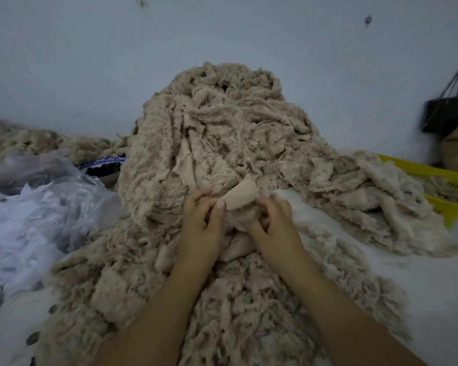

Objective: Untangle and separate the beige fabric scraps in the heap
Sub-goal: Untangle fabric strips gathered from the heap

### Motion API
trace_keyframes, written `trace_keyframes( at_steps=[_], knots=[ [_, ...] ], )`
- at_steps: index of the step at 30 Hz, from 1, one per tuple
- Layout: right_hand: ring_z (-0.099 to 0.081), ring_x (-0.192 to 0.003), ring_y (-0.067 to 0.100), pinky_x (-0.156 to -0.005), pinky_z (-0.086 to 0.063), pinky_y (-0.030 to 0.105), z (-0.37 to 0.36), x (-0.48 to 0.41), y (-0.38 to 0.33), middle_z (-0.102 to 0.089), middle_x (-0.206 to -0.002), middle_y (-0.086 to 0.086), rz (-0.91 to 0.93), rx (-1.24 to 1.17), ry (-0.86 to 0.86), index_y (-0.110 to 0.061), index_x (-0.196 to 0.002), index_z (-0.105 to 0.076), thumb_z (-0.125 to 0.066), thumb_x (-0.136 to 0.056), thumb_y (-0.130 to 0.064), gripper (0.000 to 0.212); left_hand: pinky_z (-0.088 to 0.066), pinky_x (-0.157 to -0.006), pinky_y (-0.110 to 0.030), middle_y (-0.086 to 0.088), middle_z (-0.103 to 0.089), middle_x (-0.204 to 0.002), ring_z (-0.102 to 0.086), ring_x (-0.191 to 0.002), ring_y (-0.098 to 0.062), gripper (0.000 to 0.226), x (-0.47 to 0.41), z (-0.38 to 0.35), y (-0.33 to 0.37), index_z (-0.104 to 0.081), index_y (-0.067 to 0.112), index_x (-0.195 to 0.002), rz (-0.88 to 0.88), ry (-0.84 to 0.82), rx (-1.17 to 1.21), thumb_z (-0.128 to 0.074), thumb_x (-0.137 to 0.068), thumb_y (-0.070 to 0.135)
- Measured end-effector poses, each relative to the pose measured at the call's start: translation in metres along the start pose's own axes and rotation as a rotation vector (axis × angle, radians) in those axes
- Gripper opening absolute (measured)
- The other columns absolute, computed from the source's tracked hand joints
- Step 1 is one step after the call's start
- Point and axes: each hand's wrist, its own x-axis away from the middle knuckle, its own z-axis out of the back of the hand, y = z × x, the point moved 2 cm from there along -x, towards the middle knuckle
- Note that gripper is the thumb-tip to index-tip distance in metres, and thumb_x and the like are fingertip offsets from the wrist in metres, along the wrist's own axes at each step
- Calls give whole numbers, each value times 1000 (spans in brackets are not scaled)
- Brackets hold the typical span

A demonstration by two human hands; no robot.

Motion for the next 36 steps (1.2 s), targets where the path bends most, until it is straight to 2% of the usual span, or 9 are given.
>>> trace_keyframes(
  at_steps=[6, 9, 12, 16, 19, 22, 25, 31, 36],
  knots=[
    [-51, -114, 17, -88, -48, 29, -8, 3, 3, -38, -139, 3, 5, 45, -27, -15, -145, -36, -61, -95, -27, 57, -43, -90, -15, 11, -62, -106, -57, -102, -1, 24, 14, -6, 31, -70, 13, -101, -380, -109, -11, -47, -102, 20],
    [-58, -93, 13, -86, -50, 32, -3, -4, 14, -58, -114, 2, -169, -135, 42, -4, -136, -44, -65, -91, -8, 50, -49, -71, -15, 16, -63, -89, -60, -83, 3, 20, 20, -14, 34, -61, 31, -98, -198, -281, 136, -42, -102, 30],
    [-55, -77, 21, -71, -51, 39, 0, -12, 11, -58, -100, 12, -170, -50, 93, -9, -97, -55, -60, -94, -12, 6, -43, -62, -12, 18, -61, -86, -55, -73, 4, 21, 17, -10, 32, -56, 34, -91, -103, -193, 169, -37, -101, 35],
    [-47, -75, 10, -57, -36, 7, 15, -8, 19, -54, -102, 6, -209, -92, 310, -26, -87, -51, -52, -95, -7, 20, -40, -58, -13, 18, -58, -76, -52, -66, 4, 25, 13, -6, 19, -54, 33, -86, -9, -74, 185, -36, -103, 37],
    [-56, -64, 2, -46, -37, 6, 27, -9, 21, -66, -89, 0, -355, -373, 403, -30, -92, -61, -52, -98, -13, 20, -40, -56, -15, 11, -55, -76, -50, -64, 6, 26, 6, -4, 7, -52, 35, -86, 129, 71, 167, -37, -107, 38],
    [-66, -74, 5, -54, -53, 36, 26, -10, 16, -71, -76, -13, -376, -574, 330, -47, -69, -69, -51, -98, -16, 46, -47, -71, -30, 1, -59, -86, -55, -76, -5, 27, 1, 1, -7, -55, 28, -90, 314, 221, 276, -37, -107, 39],
    [-66, -61, 11, -60, -56, 33, 26, -8, 11, -70, -62, -14, -357, -624, 280, -63, -66, -65, -50, -93, -7, 64, -50, -98, -46, -4, -66, -112, -61, -106, -23, 30, -4, 4, -15, -63, 22, -105, 490, 288, 455, -39, -106, 40],
    [-69, -92, 32, -81, -59, 45, 21, -14, 25, -73, -86, 1, -610, -770, 358, -25, -109, -70, -42, -99, -16, 31, -55, -80, -35, 13, -75, -90, -69, -92, -13, 25, -4, 6, -13, -69, 36, -88, 527, 295, 584, -50, -103, 42],
    [-65, -95, 29, -83, -57, 41, 26, -12, 39, -67, -112, 10, -736, -831, 429, -13, -127, -59, -46, -100, -33, 36, -53, -96, -46, -10, -70, -121, -65, -112, -28, 26, -3, 11, -7, -66, 27, -115, 562, 333, 628, -50, -102, 43]
  ],
)
